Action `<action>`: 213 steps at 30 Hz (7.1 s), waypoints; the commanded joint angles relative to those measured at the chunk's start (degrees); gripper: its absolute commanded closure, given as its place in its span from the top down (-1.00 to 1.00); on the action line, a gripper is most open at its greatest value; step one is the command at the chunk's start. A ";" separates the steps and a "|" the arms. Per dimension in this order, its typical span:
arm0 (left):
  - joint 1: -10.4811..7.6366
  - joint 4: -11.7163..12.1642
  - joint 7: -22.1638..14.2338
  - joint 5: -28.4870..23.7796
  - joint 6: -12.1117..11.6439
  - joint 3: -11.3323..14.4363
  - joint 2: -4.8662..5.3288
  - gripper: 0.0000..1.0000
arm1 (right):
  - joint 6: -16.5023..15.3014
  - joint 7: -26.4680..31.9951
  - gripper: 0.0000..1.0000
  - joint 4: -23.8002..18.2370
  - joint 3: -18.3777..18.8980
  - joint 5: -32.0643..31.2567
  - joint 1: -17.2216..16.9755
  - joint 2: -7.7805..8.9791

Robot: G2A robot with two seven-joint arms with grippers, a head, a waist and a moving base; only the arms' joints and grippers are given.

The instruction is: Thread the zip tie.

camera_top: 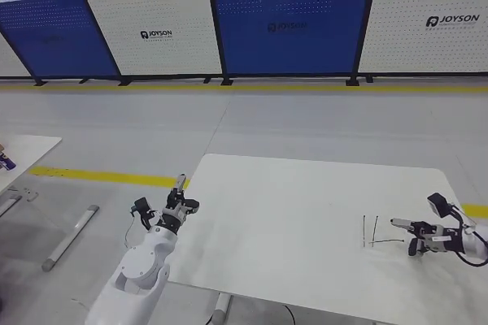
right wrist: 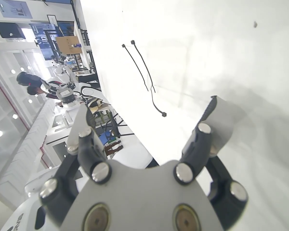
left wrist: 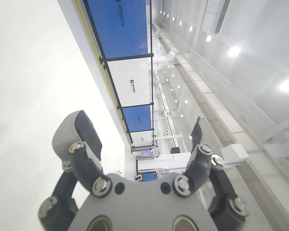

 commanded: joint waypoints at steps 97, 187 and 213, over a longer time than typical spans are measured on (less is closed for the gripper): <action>0.00 0.00 0.00 0.00 0.00 0.00 0.00 1.00 | -15.73 -12.77 -1.00 -31.63 -11.41 33.59 -9.39 4.20; -8.59 0.76 -19.82 4.99 -5.09 22.75 -1.55 1.00 | -15.73 -28.27 -1.00 -28.49 -18.09 30.16 -10.06 -8.24; -15.33 4.05 -17.74 -4.15 -2.79 25.77 -2.85 1.00 | -15.73 -28.82 -1.00 -28.51 -17.61 29.81 -10.54 -8.71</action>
